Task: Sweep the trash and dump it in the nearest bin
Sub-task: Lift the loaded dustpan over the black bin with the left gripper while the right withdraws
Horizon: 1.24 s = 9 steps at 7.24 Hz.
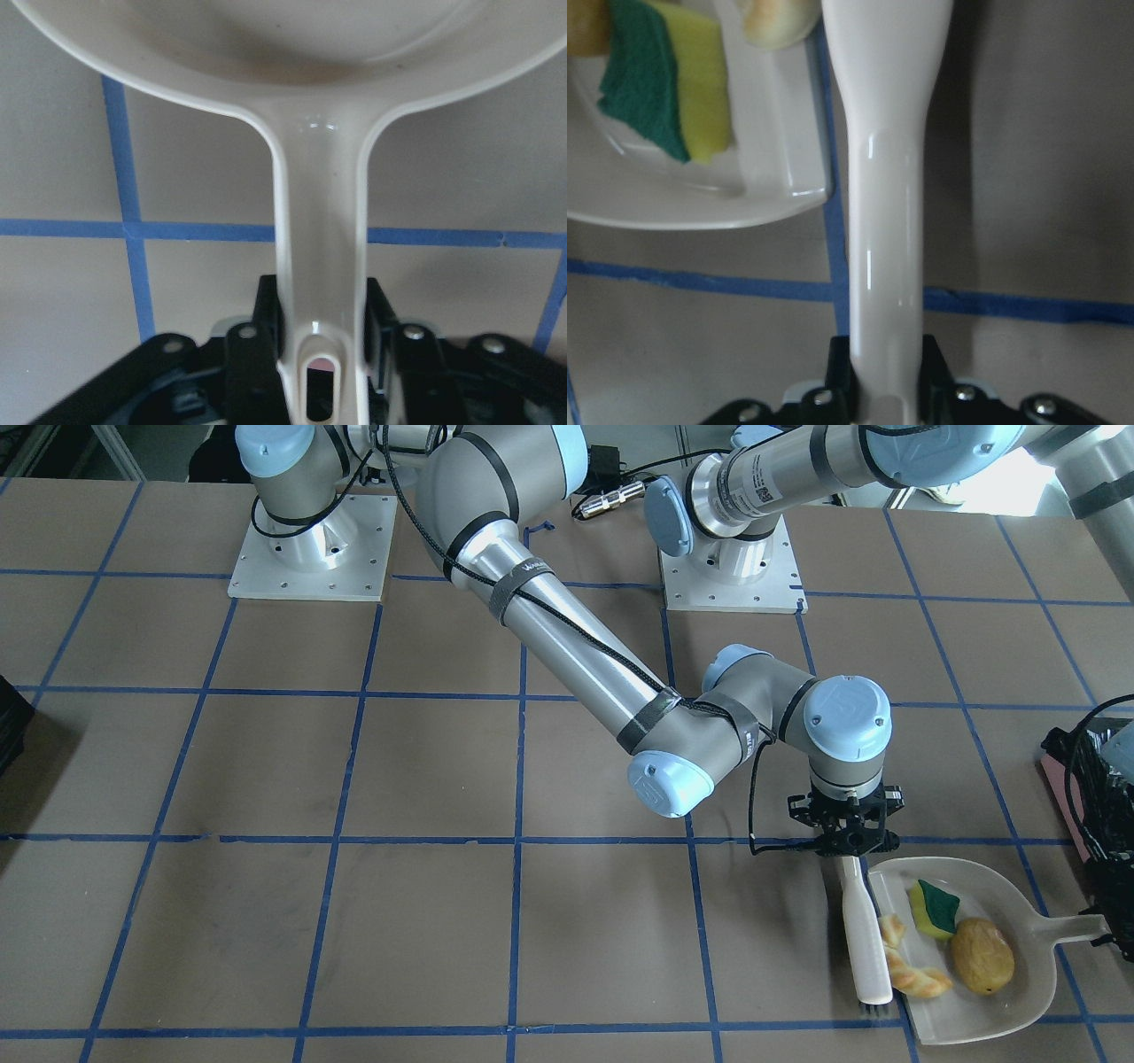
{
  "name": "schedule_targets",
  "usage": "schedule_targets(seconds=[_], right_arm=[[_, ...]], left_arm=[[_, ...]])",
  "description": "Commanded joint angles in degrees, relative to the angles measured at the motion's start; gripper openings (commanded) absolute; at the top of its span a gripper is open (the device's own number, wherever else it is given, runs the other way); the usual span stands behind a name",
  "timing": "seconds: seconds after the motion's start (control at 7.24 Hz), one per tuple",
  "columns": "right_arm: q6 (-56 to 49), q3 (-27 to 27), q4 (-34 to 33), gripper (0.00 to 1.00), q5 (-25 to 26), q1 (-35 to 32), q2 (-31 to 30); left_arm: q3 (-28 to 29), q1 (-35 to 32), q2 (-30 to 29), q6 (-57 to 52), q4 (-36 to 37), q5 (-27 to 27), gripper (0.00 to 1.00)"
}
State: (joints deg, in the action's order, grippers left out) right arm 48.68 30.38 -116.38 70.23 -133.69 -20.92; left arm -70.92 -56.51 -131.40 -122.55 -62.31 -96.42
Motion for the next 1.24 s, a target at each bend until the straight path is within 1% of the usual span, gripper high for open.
schedule_targets(seconds=[0.0, 0.28, 0.55, 0.69, 0.83, 0.97, 1.1], right_arm=[[-7.3, -0.7, -0.4, 0.0, -9.3, -0.1, 0.1], [-9.7, -1.6, -3.0, 0.0, -13.3, -0.1, 0.1], [-9.8, 1.2, -3.1, 0.0, -12.1, -0.1, -1.5], [-9.2, 3.4, -1.6, 0.0, -7.4, 0.2, -3.7], [-10.2, 6.9, -0.5, 0.0, -4.3, 0.5, -6.0], [-10.2, 10.7, -0.3, 0.0, -2.9, 2.1, -8.5], [-10.3, 15.3, 1.1, 0.0, -1.1, 4.3, -12.4]], left_arm=[[0.0, 0.0, 0.0, 0.0, 0.0, 0.0, 0.0], [0.0, 0.0, 0.0, 0.0, 0.0, 0.0, 0.0], [-0.1, 0.0, 0.3, -0.1, 0.0, 0.0, 0.0], [-0.2, 0.0, 1.0, -0.3, -0.3, 0.0, 0.0], [-0.2, 0.0, 1.7, -1.1, -0.5, 0.0, 0.0], [-0.4, 0.1, 2.5, -1.3, -0.8, -0.1, 0.0], [-0.8, 0.5, 3.6, -1.4, -2.7, 0.0, 0.0]])
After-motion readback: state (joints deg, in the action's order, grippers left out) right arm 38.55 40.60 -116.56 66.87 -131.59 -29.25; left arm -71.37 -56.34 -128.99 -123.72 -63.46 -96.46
